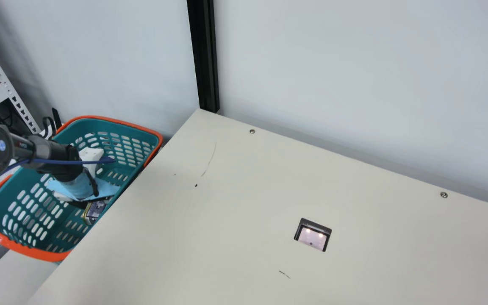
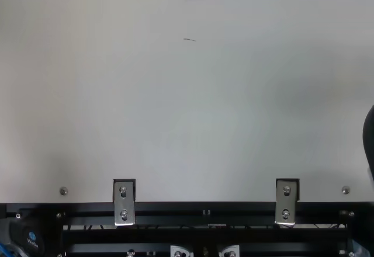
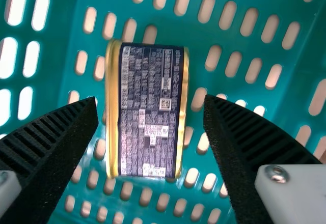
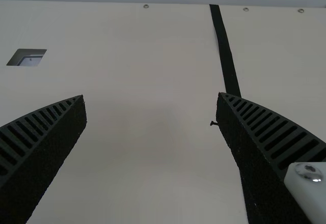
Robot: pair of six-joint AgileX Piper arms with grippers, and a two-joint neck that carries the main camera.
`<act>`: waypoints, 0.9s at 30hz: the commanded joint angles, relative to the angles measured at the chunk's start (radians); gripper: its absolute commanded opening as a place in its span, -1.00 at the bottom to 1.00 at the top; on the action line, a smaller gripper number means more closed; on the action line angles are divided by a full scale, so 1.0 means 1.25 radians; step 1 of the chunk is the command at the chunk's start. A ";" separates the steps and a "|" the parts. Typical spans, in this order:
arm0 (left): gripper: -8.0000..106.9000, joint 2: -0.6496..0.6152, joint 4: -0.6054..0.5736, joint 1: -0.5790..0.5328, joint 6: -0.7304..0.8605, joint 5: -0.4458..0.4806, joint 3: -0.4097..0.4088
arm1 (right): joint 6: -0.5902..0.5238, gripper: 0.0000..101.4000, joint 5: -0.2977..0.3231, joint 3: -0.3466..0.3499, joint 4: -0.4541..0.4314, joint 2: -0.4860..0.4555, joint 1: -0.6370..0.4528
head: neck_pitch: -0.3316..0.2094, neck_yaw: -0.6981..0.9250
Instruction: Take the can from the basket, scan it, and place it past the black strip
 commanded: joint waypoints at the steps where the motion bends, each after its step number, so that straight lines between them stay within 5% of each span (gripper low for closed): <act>1: 0.71 0.012 -0.008 0.001 0.011 0.004 -0.017 | 0.000 1.00 0.000 0.000 0.000 0.000 0.000 | -0.032 0.016; 5: 0.71 0.038 -0.021 0.003 0.027 0.017 -0.045 | 0.000 1.00 0.000 0.000 0.000 0.000 0.000 | -0.032 0.016; 6: -0.68 0.043 -0.029 0.003 0.034 0.021 -0.050 | 0.000 1.00 0.000 0.000 0.000 0.000 0.000 | -0.032 0.016; 15: -0.68 0.012 -0.068 0.011 0.088 0.000 -0.040 | 0.000 1.00 0.000 0.000 0.000 0.000 0.000 | -0.032 0.016; 27: -0.68 -0.255 -0.211 0.016 0.216 -0.099 0.125 | 0.000 1.00 0.000 0.000 0.000 0.000 0.000 | -0.032 0.016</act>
